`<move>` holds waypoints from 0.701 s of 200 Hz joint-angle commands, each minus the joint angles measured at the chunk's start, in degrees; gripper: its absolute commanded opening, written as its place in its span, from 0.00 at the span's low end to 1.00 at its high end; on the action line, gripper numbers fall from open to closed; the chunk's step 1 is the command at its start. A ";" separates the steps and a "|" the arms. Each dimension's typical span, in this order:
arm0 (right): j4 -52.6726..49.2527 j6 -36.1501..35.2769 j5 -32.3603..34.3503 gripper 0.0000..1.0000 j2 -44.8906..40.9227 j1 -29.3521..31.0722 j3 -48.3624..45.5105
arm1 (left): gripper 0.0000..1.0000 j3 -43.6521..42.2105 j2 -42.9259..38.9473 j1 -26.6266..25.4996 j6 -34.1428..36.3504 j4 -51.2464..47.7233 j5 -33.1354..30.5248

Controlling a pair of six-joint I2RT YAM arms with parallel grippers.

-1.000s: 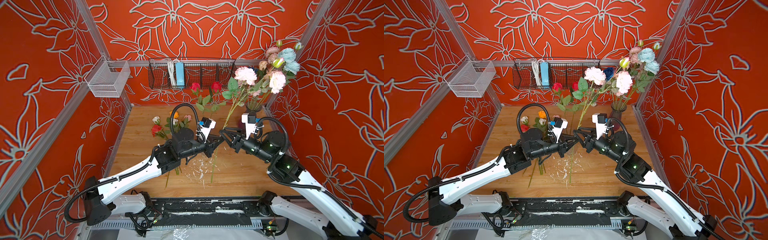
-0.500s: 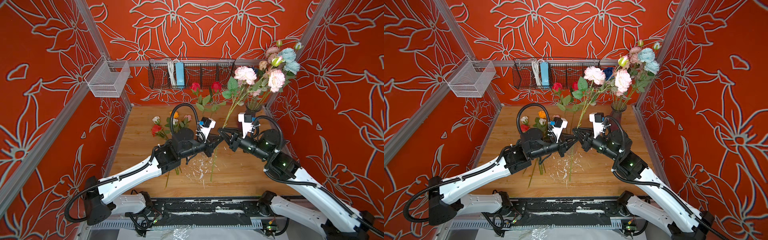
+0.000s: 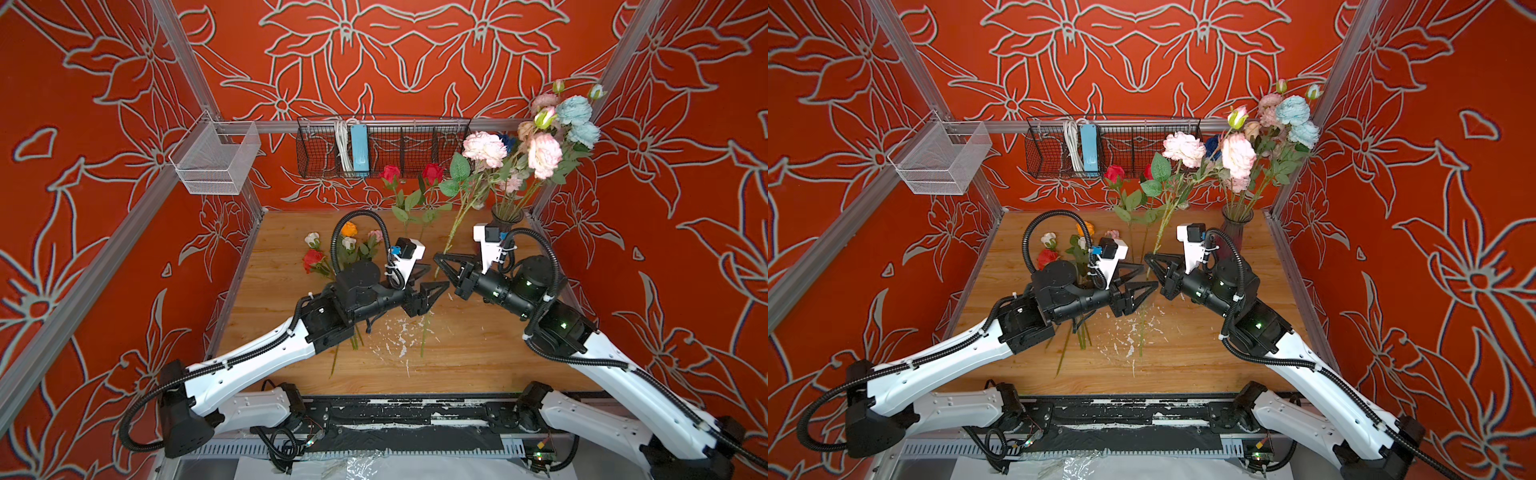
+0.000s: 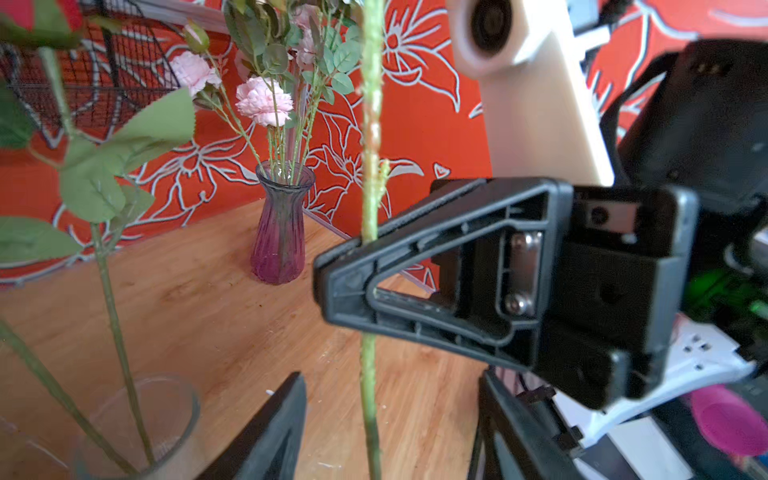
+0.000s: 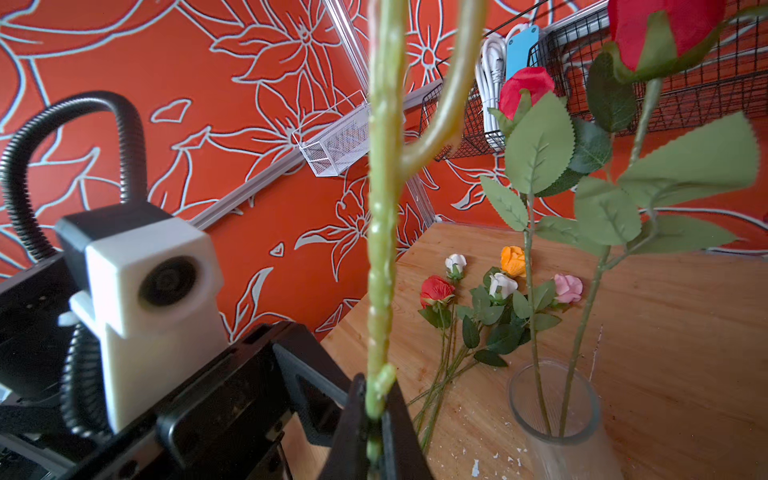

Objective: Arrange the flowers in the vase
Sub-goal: 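Close the right gripper on the peony stem while the left gripper holds it, then raise the peony over the glass vase with the right gripper while the left withdraws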

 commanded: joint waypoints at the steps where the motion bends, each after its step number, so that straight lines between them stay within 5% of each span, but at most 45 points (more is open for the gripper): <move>1: -1.12 -2.09 2.19 0.00 -0.88 -0.22 3.18 | 0.71 -1.80 -5.35 -0.27 1.75 -4.34 -6.11; 27: -3.29 -4.30 4.61 0.00 -0.34 -0.22 5.78 | 0.74 -8.91 -15.32 -0.27 -1.11 -6.33 -20.63; 59: -4.12 -6.24 6.18 0.00 2.23 -0.31 9.43 | 0.77 -17.61 -25.88 -0.18 -13.53 -13.60 -43.97; 74: -4.56 -7.20 6.44 0.00 3.90 -0.31 10.96 | 0.78 -20.25 -28.42 0.07 -19.23 -18.64 -50.18; 109: -5.10 -8.89 7.83 0.00 6.73 -0.39 14.23 | 0.79 -23.11 -28.52 4.12 -25.12 -24.85 -50.08; 140: -8.10 -11.50 10.08 0.00 9.41 -0.69 20.47 | 0.81 -24.87 -26.88 15.74 -28.85 -26.51 -34.95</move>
